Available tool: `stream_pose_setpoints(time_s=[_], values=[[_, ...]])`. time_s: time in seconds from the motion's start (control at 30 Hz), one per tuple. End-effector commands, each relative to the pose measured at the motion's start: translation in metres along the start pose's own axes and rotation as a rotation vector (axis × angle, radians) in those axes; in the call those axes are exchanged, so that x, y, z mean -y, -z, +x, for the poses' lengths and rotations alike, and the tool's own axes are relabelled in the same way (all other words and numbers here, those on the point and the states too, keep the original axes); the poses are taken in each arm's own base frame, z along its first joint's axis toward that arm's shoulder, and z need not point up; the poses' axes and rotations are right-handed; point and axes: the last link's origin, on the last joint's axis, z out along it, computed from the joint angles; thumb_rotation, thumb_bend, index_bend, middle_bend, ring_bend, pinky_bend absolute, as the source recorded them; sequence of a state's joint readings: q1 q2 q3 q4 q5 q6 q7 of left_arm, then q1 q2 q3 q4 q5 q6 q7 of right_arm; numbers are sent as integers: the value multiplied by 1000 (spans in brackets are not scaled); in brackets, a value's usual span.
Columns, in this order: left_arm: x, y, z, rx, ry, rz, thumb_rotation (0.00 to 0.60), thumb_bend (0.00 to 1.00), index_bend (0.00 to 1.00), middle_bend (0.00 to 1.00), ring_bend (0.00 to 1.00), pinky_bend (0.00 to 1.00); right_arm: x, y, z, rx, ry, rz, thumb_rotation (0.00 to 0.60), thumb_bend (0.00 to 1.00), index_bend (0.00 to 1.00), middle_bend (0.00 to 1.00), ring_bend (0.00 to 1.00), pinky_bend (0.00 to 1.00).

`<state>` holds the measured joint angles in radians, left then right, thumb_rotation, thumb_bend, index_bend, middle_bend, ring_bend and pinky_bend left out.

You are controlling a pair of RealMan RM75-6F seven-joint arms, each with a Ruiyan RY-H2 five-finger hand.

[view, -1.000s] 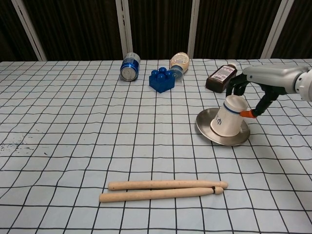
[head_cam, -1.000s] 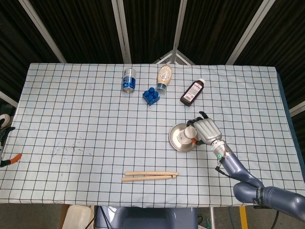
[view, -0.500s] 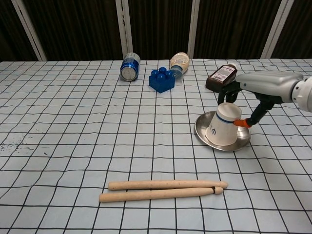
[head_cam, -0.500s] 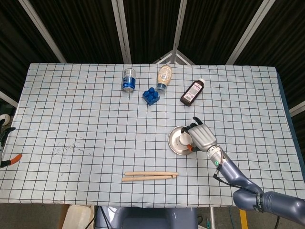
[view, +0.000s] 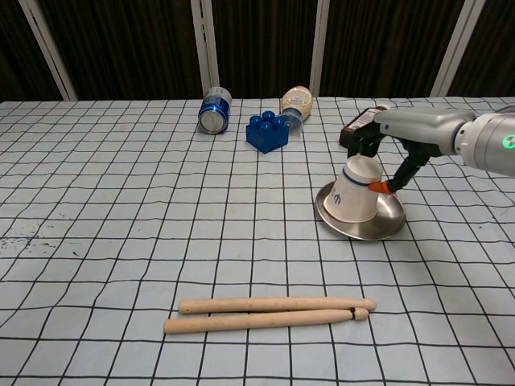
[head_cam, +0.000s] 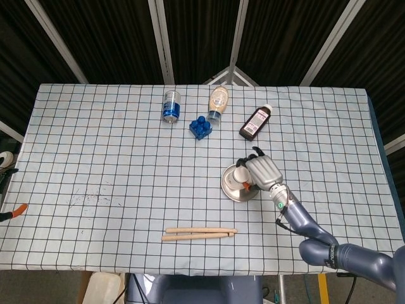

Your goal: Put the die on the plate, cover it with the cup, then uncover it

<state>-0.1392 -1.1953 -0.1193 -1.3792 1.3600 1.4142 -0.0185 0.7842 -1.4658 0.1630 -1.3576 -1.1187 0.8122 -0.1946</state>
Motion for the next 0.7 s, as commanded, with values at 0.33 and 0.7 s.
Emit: stream_pose_setpoints(time_s=[0.33,0.7], values=[[-3,0,-2,5,-6,-7,600,217,208,0,0,63,-30,31,4,-2,10,-49,600,452,531,443,291,87],[-3,1,-1,2,-5,-7,600,217,210,0,0,63,0,31,-9,22,5,34,600,452,531,443,291,87]])
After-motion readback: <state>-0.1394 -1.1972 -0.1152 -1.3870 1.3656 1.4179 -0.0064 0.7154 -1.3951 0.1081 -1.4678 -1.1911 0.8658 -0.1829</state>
